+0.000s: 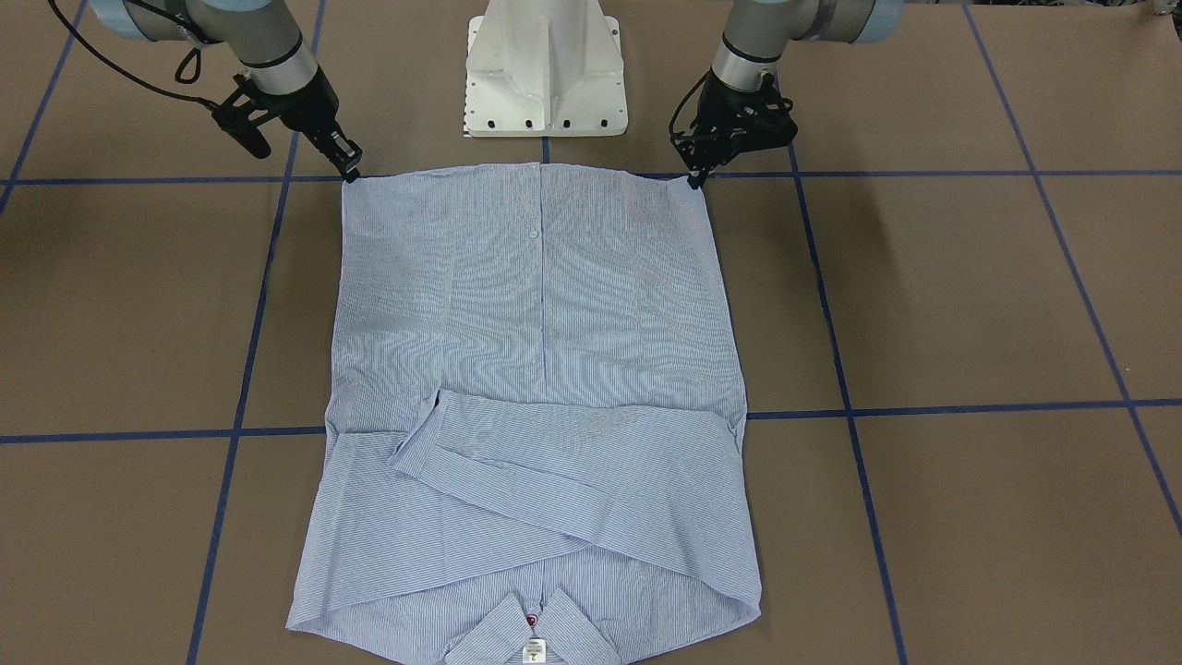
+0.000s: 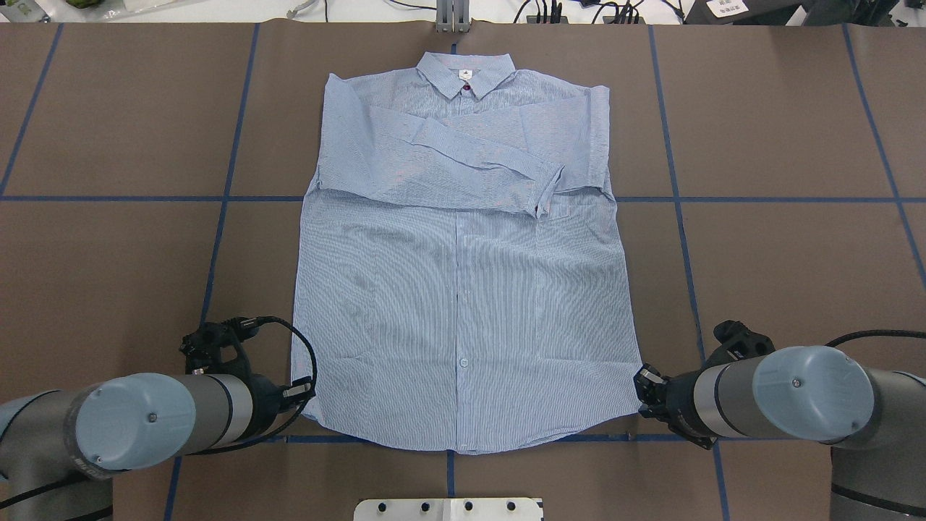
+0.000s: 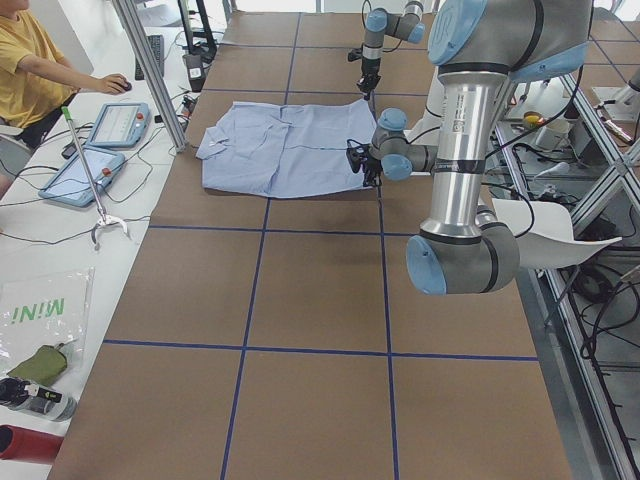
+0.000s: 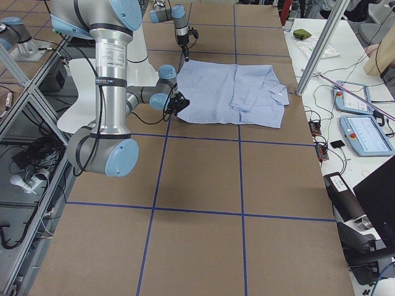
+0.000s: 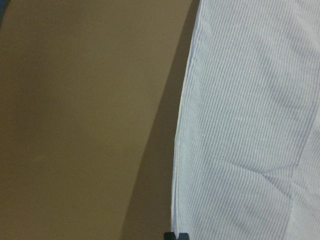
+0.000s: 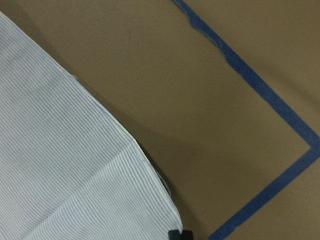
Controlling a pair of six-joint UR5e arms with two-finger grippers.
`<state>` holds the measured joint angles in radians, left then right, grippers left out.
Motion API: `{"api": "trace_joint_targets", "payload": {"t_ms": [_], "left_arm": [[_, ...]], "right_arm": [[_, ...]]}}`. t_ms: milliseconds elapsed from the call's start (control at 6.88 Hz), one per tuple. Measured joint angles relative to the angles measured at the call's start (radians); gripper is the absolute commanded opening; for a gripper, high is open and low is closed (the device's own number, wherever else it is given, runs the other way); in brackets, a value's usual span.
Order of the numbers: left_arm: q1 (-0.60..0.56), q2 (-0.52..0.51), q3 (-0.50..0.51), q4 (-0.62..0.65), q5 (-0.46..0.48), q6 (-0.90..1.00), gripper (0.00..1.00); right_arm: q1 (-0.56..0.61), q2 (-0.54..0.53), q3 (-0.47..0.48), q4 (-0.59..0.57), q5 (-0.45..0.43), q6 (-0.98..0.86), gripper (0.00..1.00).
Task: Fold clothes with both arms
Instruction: 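Lower both grippers and pinch the hem corners, then lift the hem with both grippers and carry it toward the collar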
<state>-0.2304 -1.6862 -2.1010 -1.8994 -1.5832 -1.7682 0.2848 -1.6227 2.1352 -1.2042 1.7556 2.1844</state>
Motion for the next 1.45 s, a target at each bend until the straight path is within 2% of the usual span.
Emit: {"api": "trace_joint_targets", "payload": {"t_ms": [436,1018,1454], "left_arm": [[0.004,0.02,-0.101,0.087,-0.029,-0.125,0.0],[0.009,0.031,-0.14,0.136,-0.088,-0.279,0.0],[-0.046,0.014,-0.194,0.137,-0.157,-0.317,0.0]], "right_arm": [[-0.005,-0.035,0.041,0.001,0.005,0.0,0.0],[-0.04,-0.045,0.085,0.0,0.015,0.015,0.0],[0.029,-0.042,0.128,0.0,0.013,0.016,0.0]]}}
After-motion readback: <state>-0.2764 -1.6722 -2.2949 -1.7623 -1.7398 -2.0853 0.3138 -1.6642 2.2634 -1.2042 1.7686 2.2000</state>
